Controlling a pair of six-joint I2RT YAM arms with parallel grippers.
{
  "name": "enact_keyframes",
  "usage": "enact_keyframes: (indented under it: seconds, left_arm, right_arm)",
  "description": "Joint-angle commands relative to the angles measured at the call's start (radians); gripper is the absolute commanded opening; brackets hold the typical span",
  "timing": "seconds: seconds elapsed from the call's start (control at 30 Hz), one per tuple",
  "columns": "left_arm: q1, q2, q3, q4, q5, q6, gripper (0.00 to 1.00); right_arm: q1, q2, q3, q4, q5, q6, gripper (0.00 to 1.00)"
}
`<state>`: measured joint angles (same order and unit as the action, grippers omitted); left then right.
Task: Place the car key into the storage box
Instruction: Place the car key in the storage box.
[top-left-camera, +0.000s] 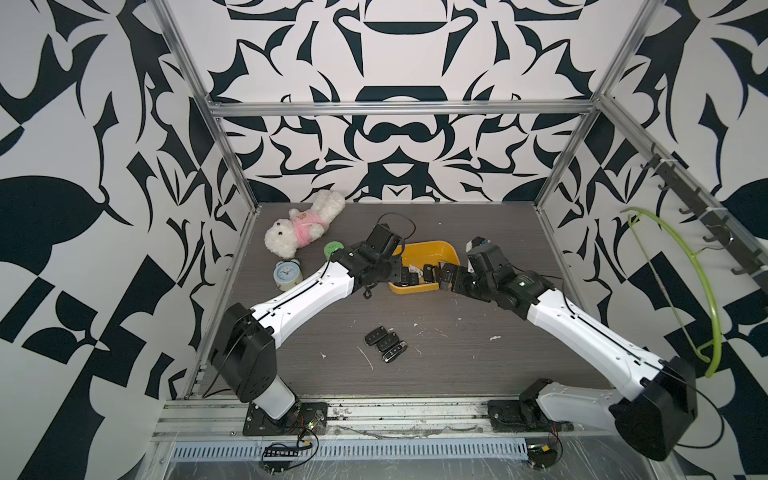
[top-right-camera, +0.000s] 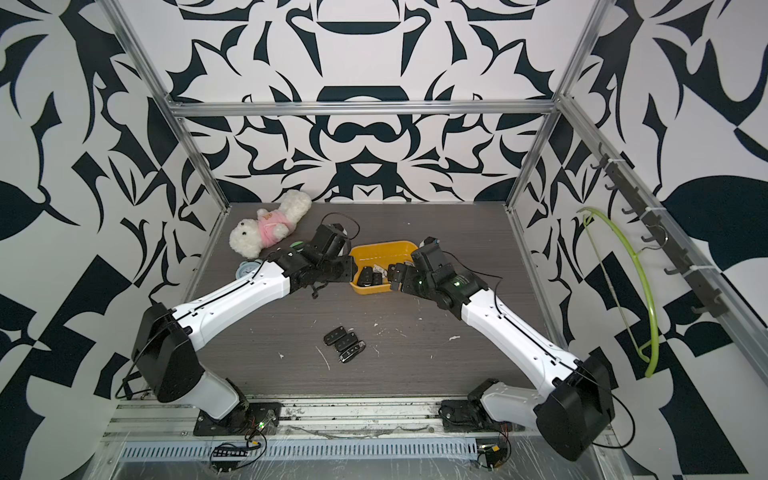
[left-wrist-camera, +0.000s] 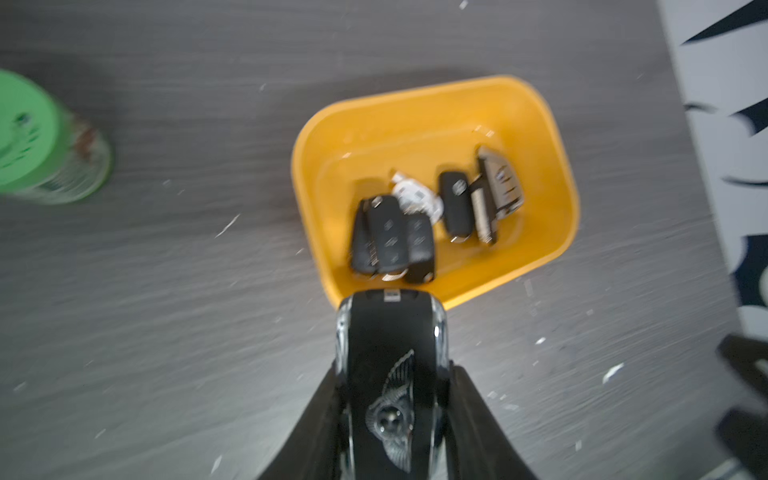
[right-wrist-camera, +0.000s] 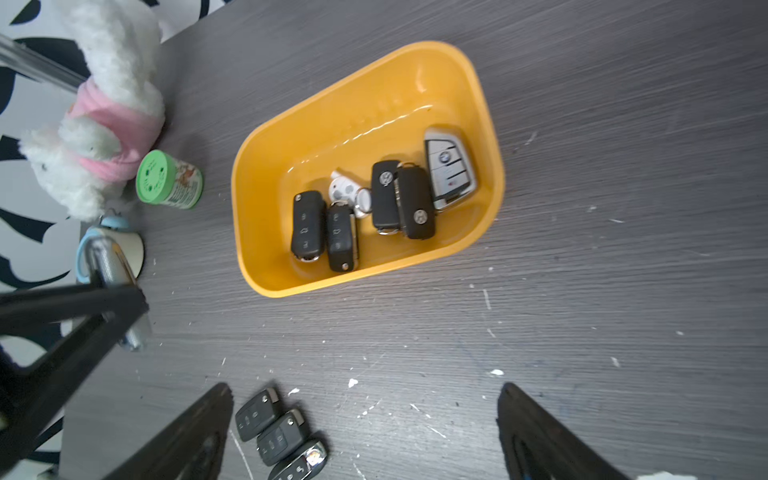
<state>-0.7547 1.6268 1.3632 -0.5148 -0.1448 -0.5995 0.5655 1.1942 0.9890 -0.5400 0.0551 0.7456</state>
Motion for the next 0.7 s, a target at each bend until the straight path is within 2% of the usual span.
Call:
enact_keyframes:
  seconds: [0.0, 0.3, 0.47, 0.67]
  left_arm:
    - [-0.008, 0.101, 0.080, 0.088, 0.059, -0.073, 0.00]
    - [-0.021, 0.355, 0.259, 0.072, 0.085, -0.217, 0.00]
    - [-0.034, 0.482, 0.360, 0.014, 0.055, -0.234, 0.00]
    - [-0.035, 0.556, 0.409, -0.011, 0.034, -0.248, 0.00]
  right_arm:
    - [0.005, -0.044, -0.023, -0.019, 0.080, 0.026, 1.00]
    - [0.003, -0.087, -0.049, -0.043, 0.116, 0.008, 1.00]
    - [0.004, -0.086, -0.057, -0.037, 0.104, -0.005, 1.00]
    - [0.003, -0.079, -0.055, -0.040, 0.092, -0.024, 1.00]
